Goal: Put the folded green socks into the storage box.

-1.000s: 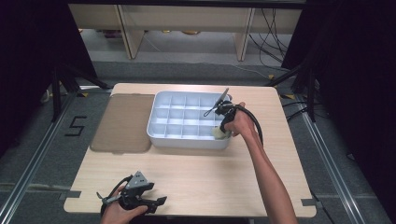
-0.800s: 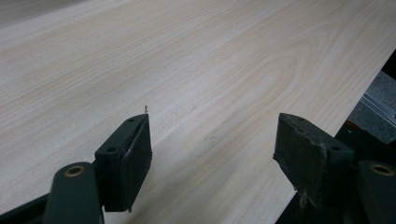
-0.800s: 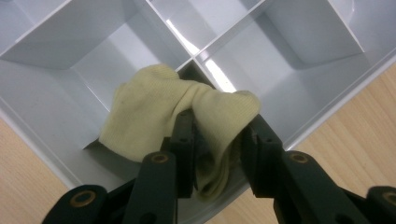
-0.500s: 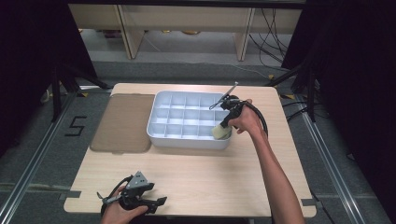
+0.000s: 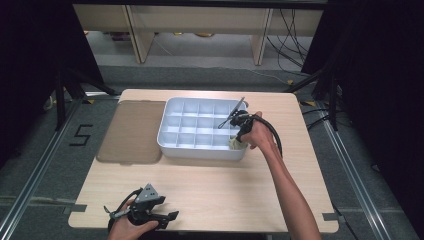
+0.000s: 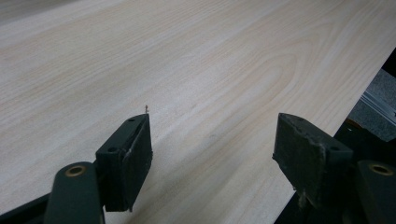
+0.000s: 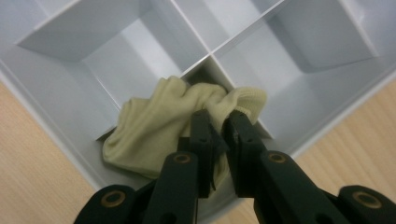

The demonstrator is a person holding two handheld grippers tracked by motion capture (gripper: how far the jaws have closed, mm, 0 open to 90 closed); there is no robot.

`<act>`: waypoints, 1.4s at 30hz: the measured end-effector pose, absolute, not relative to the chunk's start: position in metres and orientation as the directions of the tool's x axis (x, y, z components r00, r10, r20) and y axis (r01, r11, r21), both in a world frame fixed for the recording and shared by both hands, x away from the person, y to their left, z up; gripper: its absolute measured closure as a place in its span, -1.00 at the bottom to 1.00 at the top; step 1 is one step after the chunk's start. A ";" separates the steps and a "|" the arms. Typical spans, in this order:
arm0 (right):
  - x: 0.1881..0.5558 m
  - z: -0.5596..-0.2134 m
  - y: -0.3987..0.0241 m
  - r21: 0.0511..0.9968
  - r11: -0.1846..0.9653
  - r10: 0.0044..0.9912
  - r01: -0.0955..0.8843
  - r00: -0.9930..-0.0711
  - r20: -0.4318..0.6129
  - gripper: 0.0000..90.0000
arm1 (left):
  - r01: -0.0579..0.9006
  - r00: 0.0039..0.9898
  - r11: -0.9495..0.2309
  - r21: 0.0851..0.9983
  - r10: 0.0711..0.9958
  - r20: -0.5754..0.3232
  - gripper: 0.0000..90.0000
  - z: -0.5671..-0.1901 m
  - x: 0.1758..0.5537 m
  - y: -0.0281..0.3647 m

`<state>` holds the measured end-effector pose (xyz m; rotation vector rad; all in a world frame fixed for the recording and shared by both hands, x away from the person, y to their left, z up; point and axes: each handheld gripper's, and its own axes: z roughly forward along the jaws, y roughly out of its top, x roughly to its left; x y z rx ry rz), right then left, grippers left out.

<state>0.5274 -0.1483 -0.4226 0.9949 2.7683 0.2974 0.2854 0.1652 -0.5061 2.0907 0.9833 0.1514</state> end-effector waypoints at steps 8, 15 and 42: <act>0.528 -0.435 -0.149 0.238 0.737 0.664 0.632 -0.743 -0.083 0.80 | 0.585 0.699 -0.383 0.715 0.685 -0.205 -0.39 -0.506 0.286 0.165; 0.525 -0.411 -0.155 0.326 0.708 0.681 0.626 -0.728 -0.081 0.65 | 0.593 0.691 -0.373 0.714 0.691 -0.213 -0.39 -0.506 0.285 0.164; 0.521 -0.428 -0.155 0.316 0.663 0.705 0.678 -0.708 0.039 0.83 | 0.588 0.692 -0.379 0.714 0.692 -0.203 -0.39 -0.506 0.286 0.166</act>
